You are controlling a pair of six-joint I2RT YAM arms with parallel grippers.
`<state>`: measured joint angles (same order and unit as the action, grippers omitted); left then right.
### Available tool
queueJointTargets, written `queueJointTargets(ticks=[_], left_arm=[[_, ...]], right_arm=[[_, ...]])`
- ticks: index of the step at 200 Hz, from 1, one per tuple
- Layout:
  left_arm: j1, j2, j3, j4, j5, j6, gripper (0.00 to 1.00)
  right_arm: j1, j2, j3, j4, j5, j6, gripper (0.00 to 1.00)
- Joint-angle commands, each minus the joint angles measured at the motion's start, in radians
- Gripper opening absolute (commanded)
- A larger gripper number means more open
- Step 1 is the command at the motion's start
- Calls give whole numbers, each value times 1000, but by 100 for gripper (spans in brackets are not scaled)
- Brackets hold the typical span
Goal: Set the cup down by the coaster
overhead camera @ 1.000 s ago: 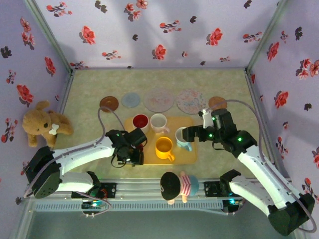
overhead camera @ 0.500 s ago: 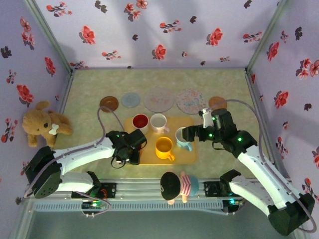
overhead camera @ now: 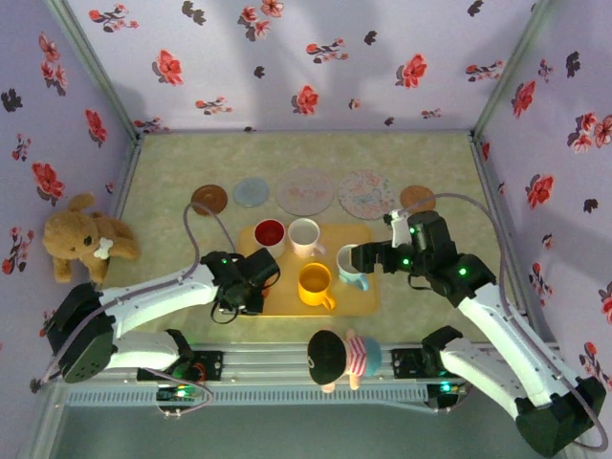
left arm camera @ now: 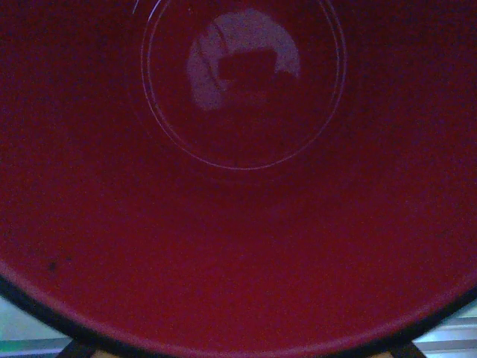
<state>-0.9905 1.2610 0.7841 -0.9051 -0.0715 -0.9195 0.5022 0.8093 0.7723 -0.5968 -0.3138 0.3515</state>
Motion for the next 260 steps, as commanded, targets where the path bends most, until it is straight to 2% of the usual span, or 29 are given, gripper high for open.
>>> queueJointTargets(ticks=[1, 35, 93, 134, 188, 225, 260], left_arm=[[-10, -26, 4, -57, -30, -15, 0], [-15, -69, 15, -120, -54, -25, 0], [5, -231, 44, -291, -146, -106, 0], [43, -291, 150, -426, -218, -97, 0], [176, -282, 339, -460, -251, 49, 0], [254, -215, 442, -420, -243, 166, 0], [380, -109, 532, -343, -199, 319, 0]], right_arm=[[5, -13, -11, 18, -6, 12, 100], [6, -12, -11, 22, -11, 8, 100], [6, -4, 0, 88, -52, 7, 99], [5, 30, 55, 121, -82, -10, 99], [6, 159, 185, 169, -94, -43, 100], [6, 245, 243, 201, -68, -41, 100], [6, 314, 273, 256, -33, -33, 99]])
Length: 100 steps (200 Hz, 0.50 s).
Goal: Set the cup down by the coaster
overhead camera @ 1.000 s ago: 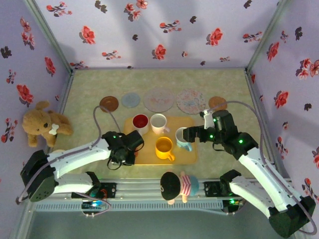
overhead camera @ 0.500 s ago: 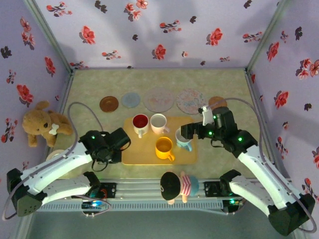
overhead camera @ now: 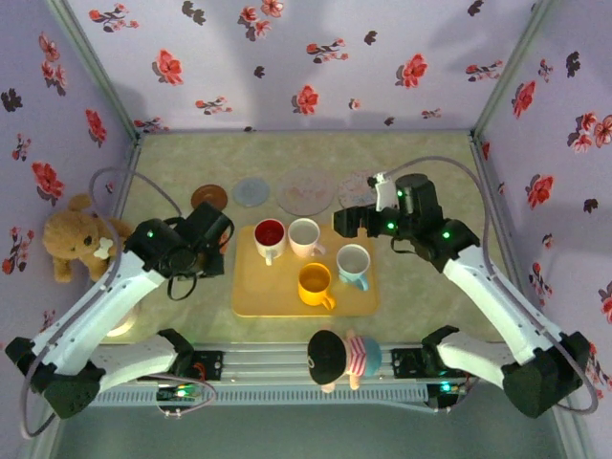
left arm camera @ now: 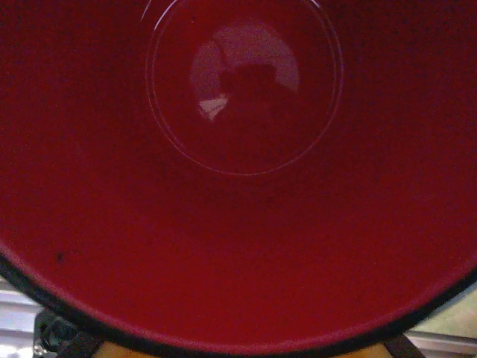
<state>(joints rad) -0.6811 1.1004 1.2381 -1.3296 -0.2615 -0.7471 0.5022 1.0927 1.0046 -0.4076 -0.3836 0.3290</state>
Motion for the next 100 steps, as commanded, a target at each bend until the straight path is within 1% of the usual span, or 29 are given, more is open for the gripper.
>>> queueJointTargets(ticks=[1, 19, 46, 72, 100], left_arm=[[75, 56, 81, 84, -7, 151, 0], [134, 118, 123, 134, 18, 201, 0], [193, 202, 178, 235, 69, 262, 0], [230, 294, 228, 292, 105, 322, 0], [268, 379, 259, 378, 155, 378, 0]], right_arm=[[6, 34, 42, 69, 37, -10, 99], [5, 74, 54, 97, 49, -4, 99], [6, 125, 60, 161, 52, 13, 99], [6, 174, 72, 220, 70, 32, 99], [6, 245, 118, 238, 91, 43, 99]])
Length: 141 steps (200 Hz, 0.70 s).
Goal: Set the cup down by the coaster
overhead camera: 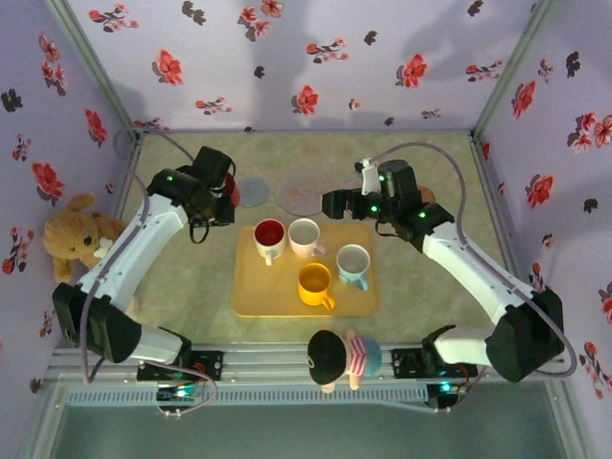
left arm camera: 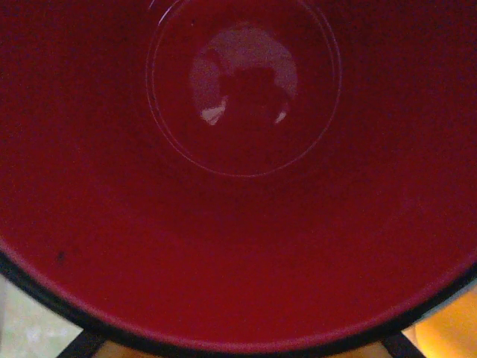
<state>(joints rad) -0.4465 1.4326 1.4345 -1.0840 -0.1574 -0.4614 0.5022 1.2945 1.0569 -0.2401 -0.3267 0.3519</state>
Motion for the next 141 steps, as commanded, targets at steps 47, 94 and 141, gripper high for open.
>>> queueJointTargets(ticks=[47, 94, 141], left_arm=[[67, 190, 130, 208, 93, 127, 0], [132, 285, 110, 295, 94, 119, 0], [205, 353, 124, 337, 90, 147, 0]], right_arm=[[6, 118, 123, 84, 35, 20, 99], [6, 181, 157, 77, 22, 18, 99], [6, 257, 208, 79, -8, 13, 100]])
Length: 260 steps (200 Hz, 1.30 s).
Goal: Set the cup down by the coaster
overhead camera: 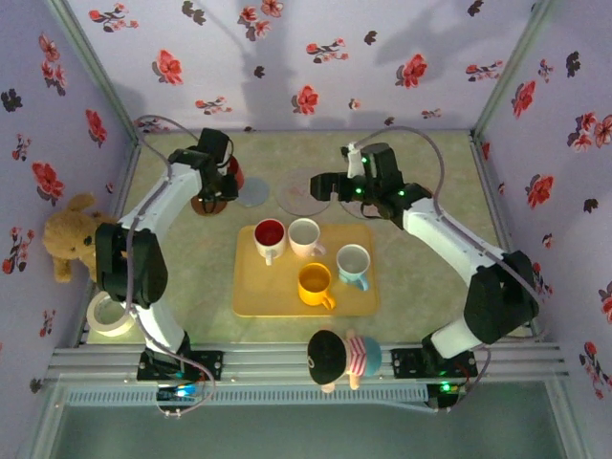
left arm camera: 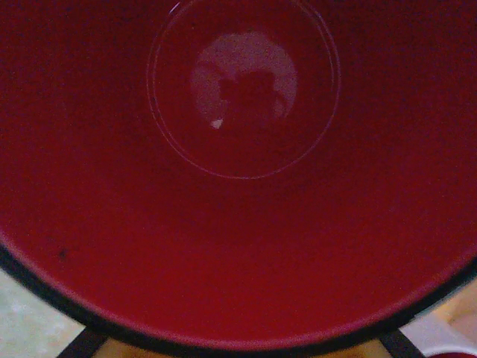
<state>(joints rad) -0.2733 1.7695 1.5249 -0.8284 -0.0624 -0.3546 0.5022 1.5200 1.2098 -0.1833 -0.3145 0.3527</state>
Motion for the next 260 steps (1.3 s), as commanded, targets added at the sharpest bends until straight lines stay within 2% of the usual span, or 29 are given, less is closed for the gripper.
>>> queueJointTargets(ticks=[1, 53, 120, 260], left_arm=[[34, 18, 34, 81, -5, 40, 0], [83, 71, 11, 113, -7, 35, 0], [110, 117, -5, 126, -66, 65, 0], [167, 129, -125, 253, -59, 37, 0]], right_arm=[[6, 33, 56, 22, -21, 13, 100], [6, 116, 119, 13, -69, 6, 100], [9, 175, 149, 75, -150, 40, 100], [48, 217, 199, 39, -150, 23, 100]])
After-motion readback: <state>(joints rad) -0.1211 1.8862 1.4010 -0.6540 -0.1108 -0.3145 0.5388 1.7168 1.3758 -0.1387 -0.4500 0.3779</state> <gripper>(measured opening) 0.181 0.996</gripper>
